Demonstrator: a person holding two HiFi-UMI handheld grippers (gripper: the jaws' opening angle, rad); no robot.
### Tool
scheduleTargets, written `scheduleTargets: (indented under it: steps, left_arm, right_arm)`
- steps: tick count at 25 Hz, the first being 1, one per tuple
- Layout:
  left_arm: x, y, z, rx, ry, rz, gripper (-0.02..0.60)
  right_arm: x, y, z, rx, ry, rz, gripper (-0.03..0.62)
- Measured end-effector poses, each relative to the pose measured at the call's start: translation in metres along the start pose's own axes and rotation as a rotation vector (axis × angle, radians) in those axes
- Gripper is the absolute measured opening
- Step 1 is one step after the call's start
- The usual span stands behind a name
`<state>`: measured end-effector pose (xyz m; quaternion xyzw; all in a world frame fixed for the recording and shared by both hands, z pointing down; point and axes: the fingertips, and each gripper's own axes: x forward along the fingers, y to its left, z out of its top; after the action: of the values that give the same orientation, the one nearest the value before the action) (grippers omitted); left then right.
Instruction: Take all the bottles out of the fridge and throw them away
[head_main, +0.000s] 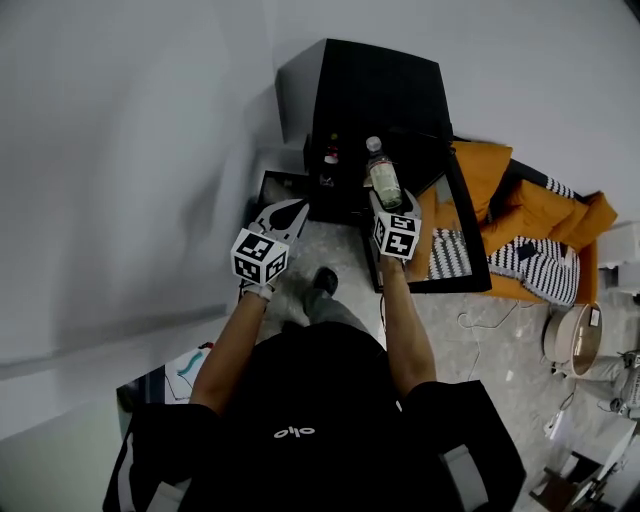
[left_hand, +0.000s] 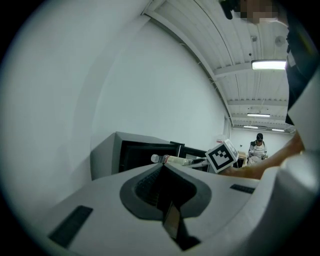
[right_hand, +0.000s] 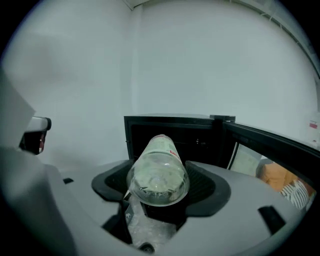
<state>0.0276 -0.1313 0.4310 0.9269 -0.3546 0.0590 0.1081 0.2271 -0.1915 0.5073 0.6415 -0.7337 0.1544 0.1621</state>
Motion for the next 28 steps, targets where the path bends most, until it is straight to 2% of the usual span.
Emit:
scheduleTargets:
  steps: [5,12,20,28]
  left_arm:
    - [-0.045,-0.013,-0.009,-0.008,-0.018,0.048,0.006]
    - [-0.118,-0.006,-0.029,-0.038,-0.042,0.182,0.006]
    - [-0.185,0.019,-0.048,-0.087,-0.063,0.346,0.006]
    - [-0.219,0.050,-0.072,-0.141,-0.049,0.465,0.006]
  right_arm:
    - [-0.033,0.028,-0.007,-0.029,-0.005,0.043,0.334]
    - [-0.050,0.098,-0.008,-0.101,-0.017,0.173,0.334]
    - [-0.042,0.184,-0.009,-0.190,-0.003,0.349,0.334]
    - [-0.015,0.232,-0.019,-0.254,0.048,0.451,0.334]
